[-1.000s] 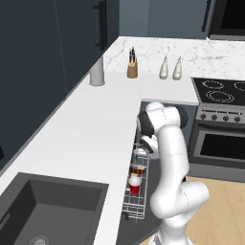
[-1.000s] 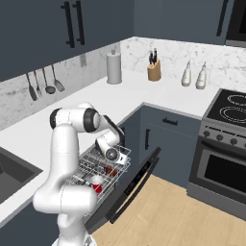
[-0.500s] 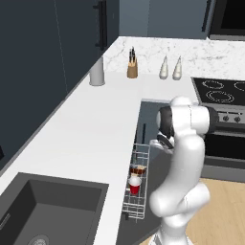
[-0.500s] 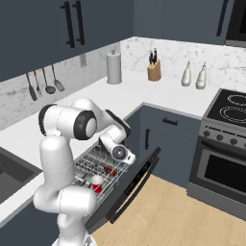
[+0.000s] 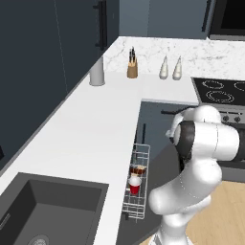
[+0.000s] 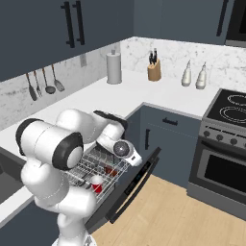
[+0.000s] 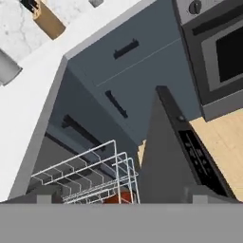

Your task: Pick up the cup and bowl from the counter, place them in the dishwasher, and close the dishwasher door.

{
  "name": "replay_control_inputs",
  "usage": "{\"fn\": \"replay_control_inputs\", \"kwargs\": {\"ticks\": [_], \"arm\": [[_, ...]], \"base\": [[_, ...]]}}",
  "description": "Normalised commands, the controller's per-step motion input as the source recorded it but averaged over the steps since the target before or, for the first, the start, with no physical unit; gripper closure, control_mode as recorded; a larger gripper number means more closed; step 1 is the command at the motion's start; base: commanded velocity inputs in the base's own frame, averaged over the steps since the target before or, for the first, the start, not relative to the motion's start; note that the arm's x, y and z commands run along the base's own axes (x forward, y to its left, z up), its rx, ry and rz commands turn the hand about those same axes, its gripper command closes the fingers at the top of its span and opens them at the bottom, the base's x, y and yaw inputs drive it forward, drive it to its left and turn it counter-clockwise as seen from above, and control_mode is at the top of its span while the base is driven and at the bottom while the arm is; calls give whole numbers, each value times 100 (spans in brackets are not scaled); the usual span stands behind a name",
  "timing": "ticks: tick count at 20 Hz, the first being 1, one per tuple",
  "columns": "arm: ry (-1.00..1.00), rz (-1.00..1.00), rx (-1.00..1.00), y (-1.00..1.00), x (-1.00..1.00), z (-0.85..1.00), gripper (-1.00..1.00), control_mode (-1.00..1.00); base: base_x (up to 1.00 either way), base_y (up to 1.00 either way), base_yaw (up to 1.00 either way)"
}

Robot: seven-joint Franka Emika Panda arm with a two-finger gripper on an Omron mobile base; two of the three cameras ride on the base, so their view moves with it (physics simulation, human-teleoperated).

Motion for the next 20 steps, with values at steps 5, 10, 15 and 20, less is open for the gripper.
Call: {"fn": "replay_control_inputs", "kwargs": {"ticks": [5,10,15,20], "arm": [[18,-29,29,-89,-74,54,-100,-100],[4,-24,44,-82,-78,46,-100,-100],[1,-10,59,-56,-70,21,-100,-100],[10,0,47,-40,-40,-8,-100,-100]], "base": [[0,0,0],[0,0,0],[0,0,0],[0,0,0]]}}
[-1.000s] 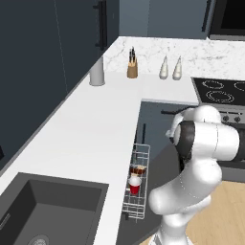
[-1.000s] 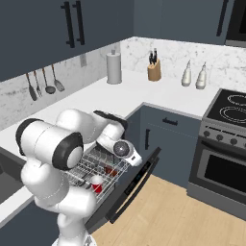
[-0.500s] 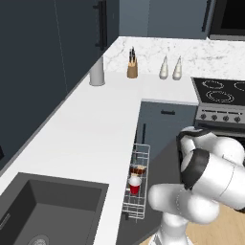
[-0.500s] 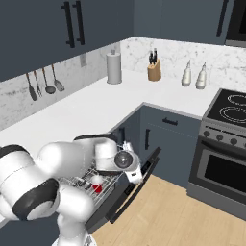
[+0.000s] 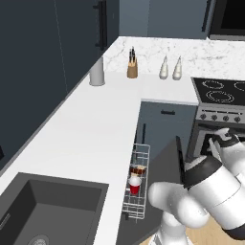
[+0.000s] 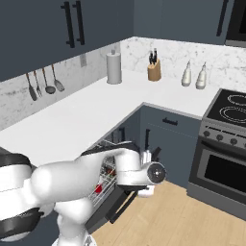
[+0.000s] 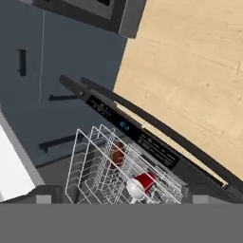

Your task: Pick up the cup and bowl from the counter, place them in the dishwasher, and close the dishwasher door.

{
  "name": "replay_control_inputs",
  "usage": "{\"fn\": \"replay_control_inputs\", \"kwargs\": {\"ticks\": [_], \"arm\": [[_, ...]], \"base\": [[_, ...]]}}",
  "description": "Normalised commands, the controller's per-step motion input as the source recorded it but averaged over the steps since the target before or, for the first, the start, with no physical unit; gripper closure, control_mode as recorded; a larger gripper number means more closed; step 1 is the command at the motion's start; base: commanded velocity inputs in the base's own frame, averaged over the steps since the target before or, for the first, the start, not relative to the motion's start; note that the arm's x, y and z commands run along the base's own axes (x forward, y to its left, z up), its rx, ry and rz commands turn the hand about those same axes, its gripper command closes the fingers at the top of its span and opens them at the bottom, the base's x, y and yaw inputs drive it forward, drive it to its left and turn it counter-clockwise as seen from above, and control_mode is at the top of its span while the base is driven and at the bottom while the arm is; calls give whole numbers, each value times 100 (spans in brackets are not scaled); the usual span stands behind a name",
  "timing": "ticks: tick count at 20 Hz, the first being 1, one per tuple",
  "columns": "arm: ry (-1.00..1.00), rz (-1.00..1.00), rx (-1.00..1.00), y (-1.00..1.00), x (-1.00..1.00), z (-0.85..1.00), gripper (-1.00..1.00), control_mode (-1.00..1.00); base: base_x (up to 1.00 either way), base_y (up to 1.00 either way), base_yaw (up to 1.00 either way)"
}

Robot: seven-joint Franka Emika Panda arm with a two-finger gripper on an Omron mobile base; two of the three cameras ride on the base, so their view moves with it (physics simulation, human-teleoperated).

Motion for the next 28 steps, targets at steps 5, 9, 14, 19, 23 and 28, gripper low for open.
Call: {"fn": "replay_control_inputs", "kwargs": {"ticks": [5,9,14,19,23,28], "arm": [[7,4,43,-4,-14,-79,-100,-100],[0,5,36,0,17,-100,-100,-100],[0,6,21,-57,61,-57,-100,-100],[0,9,21,-55,16,-76,-100,-100],[0,10,19,-76,0,-90,-100,-100],[-6,8,18,-100,-25,-49,-100,-100]], "base": [[0,0,0],[0,0,0],[0,0,0],[0,0,0],[0,0,0],[0,0,0]]}}
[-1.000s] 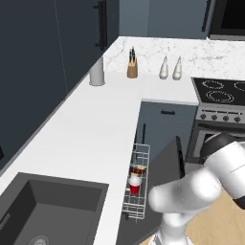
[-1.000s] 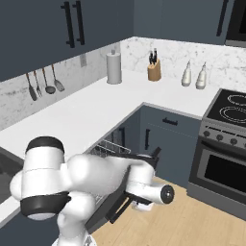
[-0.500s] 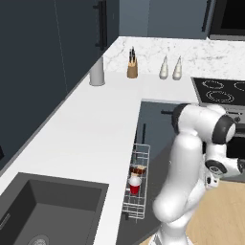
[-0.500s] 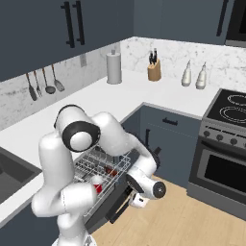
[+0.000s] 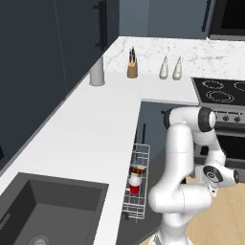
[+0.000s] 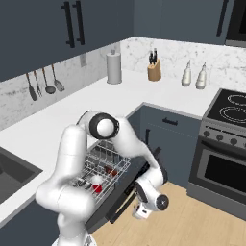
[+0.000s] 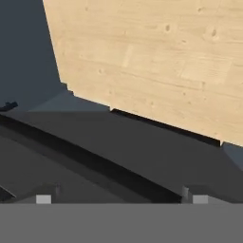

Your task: Pick up the cup and bowl from the counter, place them in the dishwasher, and close the dishwasher door.

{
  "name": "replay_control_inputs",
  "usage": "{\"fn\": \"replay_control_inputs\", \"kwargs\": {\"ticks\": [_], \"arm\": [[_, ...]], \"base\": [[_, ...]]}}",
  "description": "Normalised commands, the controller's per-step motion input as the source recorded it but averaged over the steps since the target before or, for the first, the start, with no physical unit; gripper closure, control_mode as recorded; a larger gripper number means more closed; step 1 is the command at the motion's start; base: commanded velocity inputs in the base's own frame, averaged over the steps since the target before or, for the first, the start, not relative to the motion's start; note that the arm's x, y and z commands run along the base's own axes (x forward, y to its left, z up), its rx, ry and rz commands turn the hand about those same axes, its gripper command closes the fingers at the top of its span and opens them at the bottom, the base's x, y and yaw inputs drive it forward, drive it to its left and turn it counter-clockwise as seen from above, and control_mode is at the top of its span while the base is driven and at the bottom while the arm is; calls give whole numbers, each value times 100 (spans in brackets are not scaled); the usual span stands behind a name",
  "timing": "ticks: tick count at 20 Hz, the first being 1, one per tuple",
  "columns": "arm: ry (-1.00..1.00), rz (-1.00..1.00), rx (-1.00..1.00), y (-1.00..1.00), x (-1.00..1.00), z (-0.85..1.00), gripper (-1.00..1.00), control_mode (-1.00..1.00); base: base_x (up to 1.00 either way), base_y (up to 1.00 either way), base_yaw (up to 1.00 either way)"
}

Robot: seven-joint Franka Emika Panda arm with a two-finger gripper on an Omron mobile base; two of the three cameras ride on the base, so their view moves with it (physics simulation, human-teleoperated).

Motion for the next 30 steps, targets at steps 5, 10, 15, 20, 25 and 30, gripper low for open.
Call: {"fn": "replay_control_inputs", "kwargs": {"ticks": [5,10,15,20,25,30], "arm": [[-8,1,27,-48,-8,-45,-100,-100],[0,1,19,0,30,-88,-100,-100],[6,1,15,0,76,-73,-100,-100],[9,11,21,-1,100,-62,-100,-100],[8,17,16,18,79,-62,-100,-100],[1,17,6,86,34,-45,-100,-100]], "base": [[0,0,0],[0,0,0],[0,0,0],[0,0,0],[0,0,0],[0,0,0]]}}
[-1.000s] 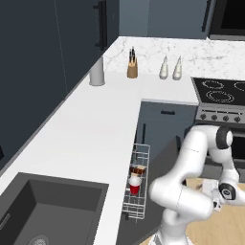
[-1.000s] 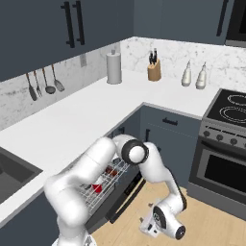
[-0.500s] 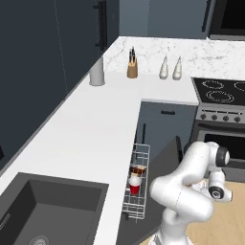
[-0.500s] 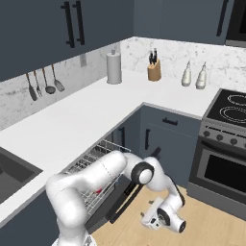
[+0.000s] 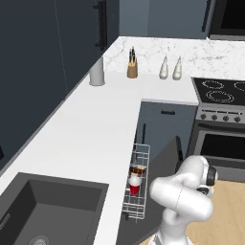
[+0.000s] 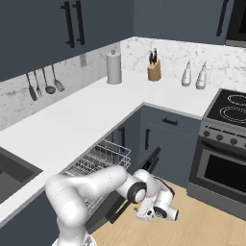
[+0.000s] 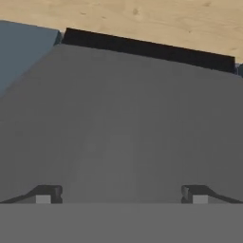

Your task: Pick up the cup and bowl from the counter, place them in the dishwasher, and close the dishwasher door.

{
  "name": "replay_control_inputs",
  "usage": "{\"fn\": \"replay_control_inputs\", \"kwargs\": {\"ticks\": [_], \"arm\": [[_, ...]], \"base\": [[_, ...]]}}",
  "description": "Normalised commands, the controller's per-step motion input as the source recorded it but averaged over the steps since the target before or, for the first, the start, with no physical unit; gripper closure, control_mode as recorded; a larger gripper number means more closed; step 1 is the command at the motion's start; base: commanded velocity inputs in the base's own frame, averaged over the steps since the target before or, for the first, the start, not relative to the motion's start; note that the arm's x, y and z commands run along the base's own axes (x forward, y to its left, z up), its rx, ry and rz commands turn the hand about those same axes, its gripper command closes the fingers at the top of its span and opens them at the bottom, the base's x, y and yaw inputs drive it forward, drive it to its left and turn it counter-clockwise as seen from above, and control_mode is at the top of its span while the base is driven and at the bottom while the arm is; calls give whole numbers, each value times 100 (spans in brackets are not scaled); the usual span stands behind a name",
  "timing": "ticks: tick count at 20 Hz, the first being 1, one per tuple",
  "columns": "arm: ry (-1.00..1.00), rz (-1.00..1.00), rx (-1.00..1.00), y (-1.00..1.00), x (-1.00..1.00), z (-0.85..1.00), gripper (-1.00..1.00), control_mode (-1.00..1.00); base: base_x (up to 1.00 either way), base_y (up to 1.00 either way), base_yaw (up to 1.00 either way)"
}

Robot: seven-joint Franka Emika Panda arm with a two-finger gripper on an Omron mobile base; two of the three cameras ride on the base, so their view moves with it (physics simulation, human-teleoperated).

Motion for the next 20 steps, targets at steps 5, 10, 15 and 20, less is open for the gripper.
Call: {"fn": "replay_control_inputs", "kwargs": {"ticks": [5,10,15,20], "arm": [[6,25,13,99,-1,13,-100,-100],[9,27,34,94,0,82,-100,-100],[1,28,38,100,-3,74,-100,-100],[0,21,40,100,-2,73,-100,-100]], "base": [[0,0,0],[0,0,0],[0,0,0],[0,0,0]]}}
